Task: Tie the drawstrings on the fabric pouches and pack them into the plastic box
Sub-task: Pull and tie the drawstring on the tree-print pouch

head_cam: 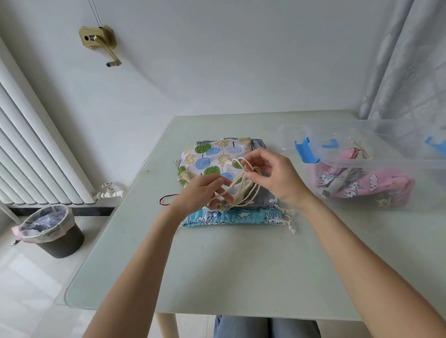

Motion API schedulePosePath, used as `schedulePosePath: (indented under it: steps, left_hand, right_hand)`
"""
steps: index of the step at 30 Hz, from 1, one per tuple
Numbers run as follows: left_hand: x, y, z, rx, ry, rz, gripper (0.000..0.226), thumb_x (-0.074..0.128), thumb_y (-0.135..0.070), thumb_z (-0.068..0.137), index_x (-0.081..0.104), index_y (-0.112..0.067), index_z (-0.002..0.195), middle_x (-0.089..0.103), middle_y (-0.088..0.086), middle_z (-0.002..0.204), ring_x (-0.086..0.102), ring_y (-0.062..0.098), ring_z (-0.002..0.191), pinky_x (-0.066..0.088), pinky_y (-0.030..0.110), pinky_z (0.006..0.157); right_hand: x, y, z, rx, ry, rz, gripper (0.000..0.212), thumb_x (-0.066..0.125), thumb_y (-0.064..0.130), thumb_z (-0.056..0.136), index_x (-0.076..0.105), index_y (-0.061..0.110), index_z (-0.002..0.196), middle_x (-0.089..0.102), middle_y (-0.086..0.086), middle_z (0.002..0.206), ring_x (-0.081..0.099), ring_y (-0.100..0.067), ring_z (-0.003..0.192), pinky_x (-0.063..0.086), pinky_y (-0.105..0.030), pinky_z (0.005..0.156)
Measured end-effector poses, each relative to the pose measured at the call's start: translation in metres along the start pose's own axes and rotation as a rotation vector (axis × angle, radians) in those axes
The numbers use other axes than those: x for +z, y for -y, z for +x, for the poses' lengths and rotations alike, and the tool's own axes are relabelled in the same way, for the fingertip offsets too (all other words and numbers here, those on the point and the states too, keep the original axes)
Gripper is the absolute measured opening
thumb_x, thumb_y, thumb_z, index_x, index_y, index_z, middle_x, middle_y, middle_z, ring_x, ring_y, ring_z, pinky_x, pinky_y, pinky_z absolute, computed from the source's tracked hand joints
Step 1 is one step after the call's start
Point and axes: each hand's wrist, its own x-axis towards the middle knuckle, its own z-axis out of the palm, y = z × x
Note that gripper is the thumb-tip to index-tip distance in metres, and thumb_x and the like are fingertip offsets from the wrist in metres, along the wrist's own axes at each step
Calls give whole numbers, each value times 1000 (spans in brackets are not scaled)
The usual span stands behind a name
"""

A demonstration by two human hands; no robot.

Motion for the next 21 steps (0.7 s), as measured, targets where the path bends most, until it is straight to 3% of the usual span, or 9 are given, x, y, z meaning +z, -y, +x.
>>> schedulePosePath:
  steps: [4, 7, 9, 11, 13, 15, 17, 21]
  left_hand:
    - [2, -1, 3, 79, 0, 29, 25, 63, -14, 88, 63, -28, 108, 70, -7, 98, 55, 6, 47, 46, 17, 49]
    - [11, -3, 6, 176, -45, 20, 21, 69, -17, 83, 68, -29, 101, 64, -15, 99, 41, 3, 43, 38, 16, 49]
    - [13, -1, 10, 236, -148, 20, 12, 71, -23, 80, 72, -32, 88, 65, -8, 97, 41, 3, 47, 38, 18, 50]
    - [12, 2, 9, 222, -253, -50, 9, 72, -36, 73, 75, -32, 81, 67, 2, 94, 58, 9, 69, 53, 31, 64]
    - [7, 5, 5, 206, -324, -135, 13, 71, -31, 73, 75, -23, 83, 71, 7, 98, 66, 10, 85, 56, 30, 79]
    - [-1, 9, 0, 185, -409, -205, 10, 68, -17, 80, 73, -14, 89, 71, 7, 105, 67, 0, 83, 53, 18, 77]
    - [-12, 17, -4, 151, -503, -283, 8, 63, -18, 86, 71, -14, 86, 71, -2, 105, 66, -1, 90, 52, 20, 83]
    - [-21, 27, -10, 268, -363, -749, 25, 36, -19, 99, 53, -7, 84, 69, 0, 113, 57, 19, 118, 46, 32, 99]
  right_hand:
    - [5, -1, 1, -5, -28, 94, 28, 69, -3, 78, 61, 22, 90, 65, 6, 86, 63, -9, 83, 53, -27, 86]
    - [10, -1, 2, 11, -10, 139, 29, 70, -6, 77, 61, 20, 88, 65, 7, 84, 63, -4, 80, 52, -22, 84]
    - [13, -2, 3, 28, -2, 168, 28, 70, -4, 77, 61, 20, 88, 66, 7, 83, 64, -3, 79, 51, -19, 81]
    - [15, -3, 3, 63, -33, 212, 23, 71, -2, 77, 63, 17, 88, 67, 5, 83, 64, -2, 77, 51, -17, 78]
    - [15, -7, 4, 120, -115, 230, 16, 72, 3, 78, 66, 15, 87, 68, 3, 82, 64, 0, 73, 52, -15, 73]
    - [12, -15, 2, 208, -216, 259, 11, 71, 7, 79, 67, 12, 88, 68, 2, 80, 63, 1, 69, 51, -15, 67]
    - [7, -23, 1, 294, -278, 325, 9, 69, 9, 82, 66, 11, 90, 68, 0, 82, 62, 1, 68, 50, -15, 64]
    - [6, -30, -1, 397, -281, 597, 7, 55, 11, 92, 59, 6, 94, 69, -6, 94, 65, -17, 92, 54, -25, 83]
